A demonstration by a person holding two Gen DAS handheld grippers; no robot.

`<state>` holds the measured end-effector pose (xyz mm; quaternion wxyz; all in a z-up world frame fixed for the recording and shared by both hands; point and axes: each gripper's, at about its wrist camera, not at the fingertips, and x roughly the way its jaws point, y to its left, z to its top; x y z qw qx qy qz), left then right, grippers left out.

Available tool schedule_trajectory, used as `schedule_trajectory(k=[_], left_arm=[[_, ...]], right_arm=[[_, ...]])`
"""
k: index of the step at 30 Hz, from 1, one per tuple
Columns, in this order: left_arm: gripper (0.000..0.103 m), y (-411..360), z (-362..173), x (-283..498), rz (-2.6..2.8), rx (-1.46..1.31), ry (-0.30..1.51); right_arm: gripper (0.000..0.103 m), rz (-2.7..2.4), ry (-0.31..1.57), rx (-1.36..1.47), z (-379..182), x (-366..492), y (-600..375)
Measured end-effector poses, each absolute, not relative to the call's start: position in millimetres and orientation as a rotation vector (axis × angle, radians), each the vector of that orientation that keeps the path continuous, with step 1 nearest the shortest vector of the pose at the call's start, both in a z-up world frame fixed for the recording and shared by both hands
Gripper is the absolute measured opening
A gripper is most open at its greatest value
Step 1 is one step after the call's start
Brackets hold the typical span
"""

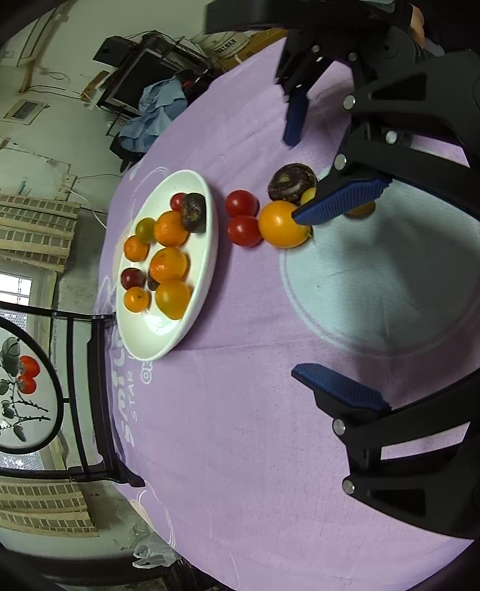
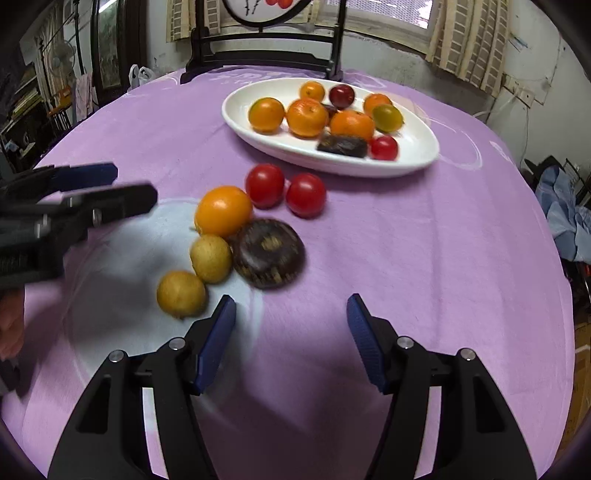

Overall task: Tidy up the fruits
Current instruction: 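Grasp another dark mangosteen with the right gripper while the left gripper grasps a yellow-green fruit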

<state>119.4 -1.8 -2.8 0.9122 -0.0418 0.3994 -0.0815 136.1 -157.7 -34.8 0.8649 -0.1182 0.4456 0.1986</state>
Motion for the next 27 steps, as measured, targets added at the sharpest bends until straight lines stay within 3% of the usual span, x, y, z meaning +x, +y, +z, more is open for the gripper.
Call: schedule_trajectory(k=[9,27], left_arm=[[0.08,-2,-6,120,-0.188,-0.101,0.861],[0.08,-49,-22,105,-0.33,0.001,0.907]], right_arm=[[0.043,0.448,0.914,-0.142,-33,156,-156],[0.043,0.395,0.848,0.011,-8,147,-204]])
